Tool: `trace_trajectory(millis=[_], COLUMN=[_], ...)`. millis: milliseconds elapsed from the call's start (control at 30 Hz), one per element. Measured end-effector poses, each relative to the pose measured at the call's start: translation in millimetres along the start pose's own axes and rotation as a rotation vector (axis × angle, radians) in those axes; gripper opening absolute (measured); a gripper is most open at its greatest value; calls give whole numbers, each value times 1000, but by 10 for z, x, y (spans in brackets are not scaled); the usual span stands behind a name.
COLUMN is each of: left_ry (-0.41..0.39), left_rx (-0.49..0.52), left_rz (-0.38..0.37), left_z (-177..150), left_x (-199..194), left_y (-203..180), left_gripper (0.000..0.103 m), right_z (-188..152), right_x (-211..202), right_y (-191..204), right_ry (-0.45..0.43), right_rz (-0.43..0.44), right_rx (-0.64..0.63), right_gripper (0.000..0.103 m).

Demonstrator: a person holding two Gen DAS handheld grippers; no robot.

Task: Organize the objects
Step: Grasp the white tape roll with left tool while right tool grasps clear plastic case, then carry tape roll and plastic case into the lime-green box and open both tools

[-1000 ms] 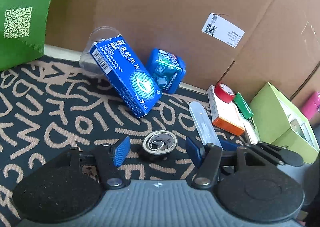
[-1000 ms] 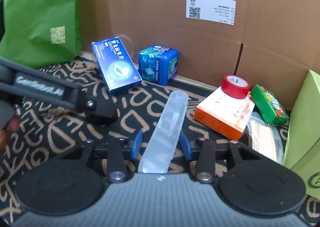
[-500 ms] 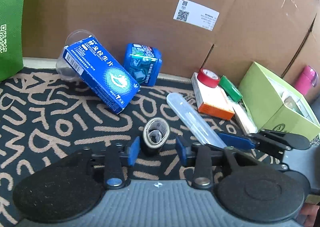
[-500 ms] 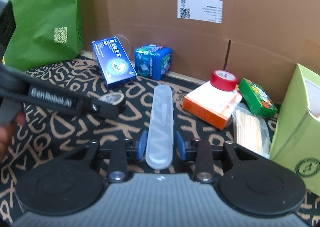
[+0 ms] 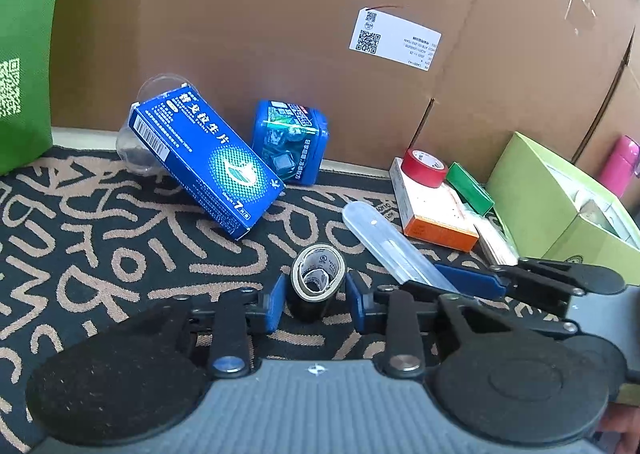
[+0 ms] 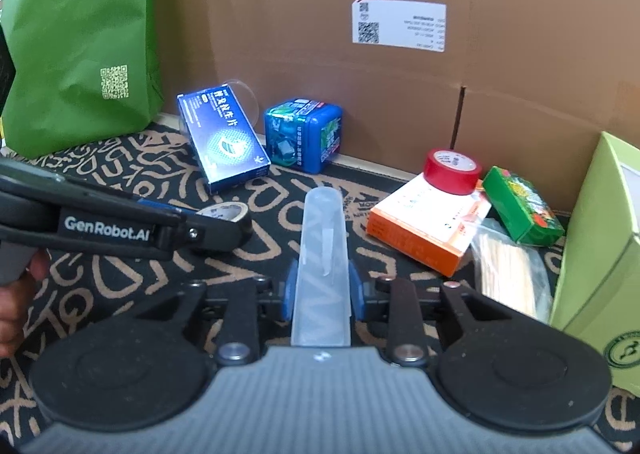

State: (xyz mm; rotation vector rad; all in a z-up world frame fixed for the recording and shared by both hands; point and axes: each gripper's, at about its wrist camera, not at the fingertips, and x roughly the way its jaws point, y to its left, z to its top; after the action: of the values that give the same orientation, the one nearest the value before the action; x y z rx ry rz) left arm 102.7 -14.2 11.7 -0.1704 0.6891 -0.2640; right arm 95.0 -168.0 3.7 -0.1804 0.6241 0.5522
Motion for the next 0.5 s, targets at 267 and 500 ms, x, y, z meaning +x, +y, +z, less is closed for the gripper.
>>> trace_trajectory(millis=[267, 500], left_ry=[-118, -196], left_rx=[-20, -17], left_rz=[-27, -54], left_z=[30, 157], left_x=[-250, -399], left_y=[-73, -266], left_gripper=[34, 34], right_z=[38, 121], right_x=[-287, -626], right_y=[-83, -230], right_ry=[-96, -215], right_rz=[-28, -69], right_rx=[16, 44], right_gripper=[27, 27])
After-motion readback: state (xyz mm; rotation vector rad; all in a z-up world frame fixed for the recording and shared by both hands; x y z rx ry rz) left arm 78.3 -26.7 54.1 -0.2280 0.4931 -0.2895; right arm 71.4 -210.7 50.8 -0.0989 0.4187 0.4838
